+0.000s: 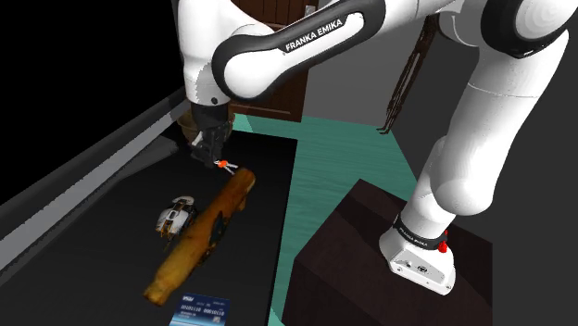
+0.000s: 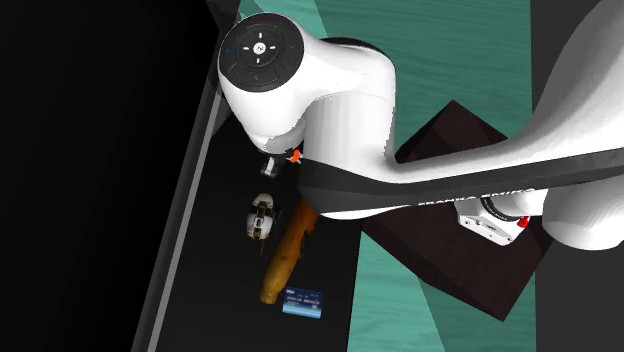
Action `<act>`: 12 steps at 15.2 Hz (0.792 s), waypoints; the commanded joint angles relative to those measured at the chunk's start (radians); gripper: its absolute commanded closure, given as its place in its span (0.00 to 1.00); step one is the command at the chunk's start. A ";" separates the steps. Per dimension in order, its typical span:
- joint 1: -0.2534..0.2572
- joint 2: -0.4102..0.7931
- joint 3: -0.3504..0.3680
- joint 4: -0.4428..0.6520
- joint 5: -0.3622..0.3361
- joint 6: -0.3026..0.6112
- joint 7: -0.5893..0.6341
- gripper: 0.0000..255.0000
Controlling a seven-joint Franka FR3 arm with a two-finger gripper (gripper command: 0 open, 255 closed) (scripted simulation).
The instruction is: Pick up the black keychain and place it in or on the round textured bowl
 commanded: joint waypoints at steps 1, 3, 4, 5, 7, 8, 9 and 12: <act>-0.001 -0.013 0.001 0.014 0.008 -0.025 -0.005 1.00; -0.001 -0.021 0.001 0.031 0.013 -0.050 -0.010 1.00; -0.001 -0.025 0.001 0.040 0.015 -0.063 -0.012 1.00; -0.002 -0.029 0.001 0.050 0.018 -0.076 -0.014 1.00; -0.002 -0.036 0.001 0.069 0.022 -0.101 -0.018 1.00; -0.002 -0.039 0.002 0.080 0.024 -0.114 -0.020 1.00; -0.002 -0.042 0.002 0.090 0.025 -0.127 -0.021 1.00; -0.003 -0.049 0.002 0.122 0.030 -0.166 -0.026 1.00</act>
